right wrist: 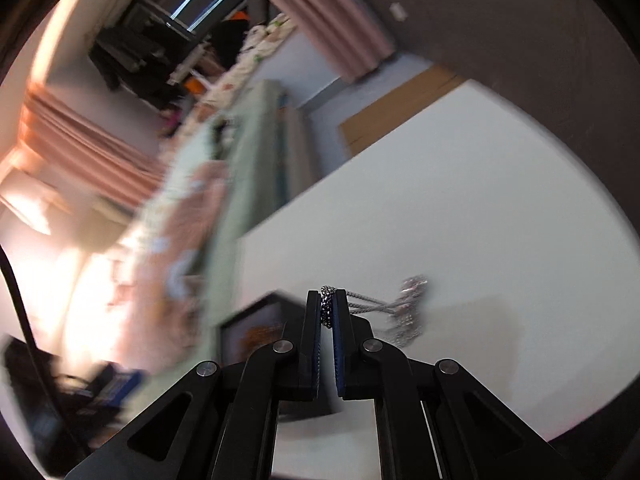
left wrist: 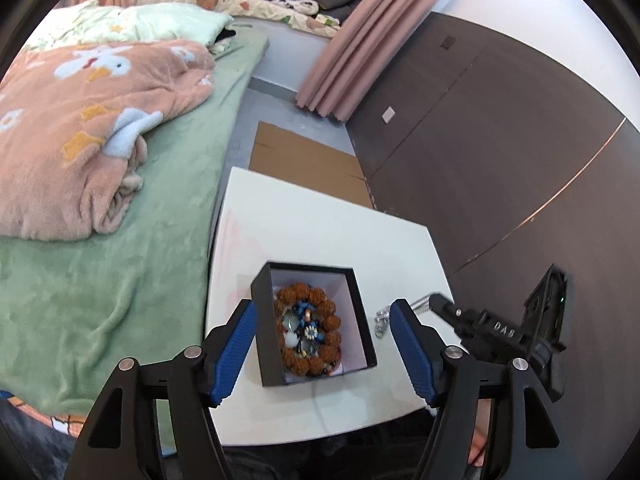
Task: Organize jewelry
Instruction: 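Grasp the silver chain necklace by its chain with the right gripper, then carry the necklace over the box and lower it inside with the right gripper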
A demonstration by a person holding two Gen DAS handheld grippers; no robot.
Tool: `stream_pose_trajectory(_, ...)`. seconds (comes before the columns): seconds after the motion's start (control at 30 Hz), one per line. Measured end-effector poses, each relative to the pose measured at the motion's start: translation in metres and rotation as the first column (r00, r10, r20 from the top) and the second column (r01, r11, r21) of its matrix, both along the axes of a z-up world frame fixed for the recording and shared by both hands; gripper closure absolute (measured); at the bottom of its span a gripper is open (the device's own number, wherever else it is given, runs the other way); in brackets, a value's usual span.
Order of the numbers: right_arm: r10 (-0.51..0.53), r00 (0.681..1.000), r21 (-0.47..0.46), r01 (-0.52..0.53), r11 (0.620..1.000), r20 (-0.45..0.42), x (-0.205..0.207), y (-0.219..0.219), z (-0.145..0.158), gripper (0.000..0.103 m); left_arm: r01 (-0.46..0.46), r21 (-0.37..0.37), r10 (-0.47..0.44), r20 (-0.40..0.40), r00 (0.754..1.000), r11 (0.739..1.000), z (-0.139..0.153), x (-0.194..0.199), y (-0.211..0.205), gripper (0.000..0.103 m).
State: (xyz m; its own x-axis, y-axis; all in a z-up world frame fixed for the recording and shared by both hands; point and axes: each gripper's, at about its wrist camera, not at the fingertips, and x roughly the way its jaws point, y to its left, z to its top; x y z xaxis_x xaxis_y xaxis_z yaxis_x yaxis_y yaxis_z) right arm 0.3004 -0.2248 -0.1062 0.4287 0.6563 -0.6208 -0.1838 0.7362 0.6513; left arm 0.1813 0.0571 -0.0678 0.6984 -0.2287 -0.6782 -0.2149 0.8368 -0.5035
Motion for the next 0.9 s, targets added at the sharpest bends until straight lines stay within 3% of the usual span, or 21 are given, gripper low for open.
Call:
stream_pose_trajectory(0.17,0.042,0.998,0.003,-0.043,0.999,0.056,-0.007,0.017,0.028,0.096,-0.006,-0.012,0.006,0.003,1.0,1.0,0.001,-0.009,0.005,0.031)
stream_pose_trajectory(0.4,0.069,0.981,0.015,-0.073,0.997,0.179,-0.021,0.023,0.094,0.096,-0.044,-0.026,0.045,0.028,0.999,0.999,0.011,-0.025,0.018,0.025)
stream_pose_trajectory(0.73,0.14,0.922,-0.012,-0.146,0.989,0.361,-0.047,0.055,0.196,0.096,-0.075,-0.039,0.077,0.07,0.995,0.996,0.023,-0.05,0.029,0.023)
stream_pose_trajectory(0.9,0.171,0.898,-0.033,-0.173,0.984,0.405,-0.062,0.068,0.214,0.096,-0.087,-0.058,0.091,0.08,0.993,0.995,0.024,-0.063,0.038,0.018)
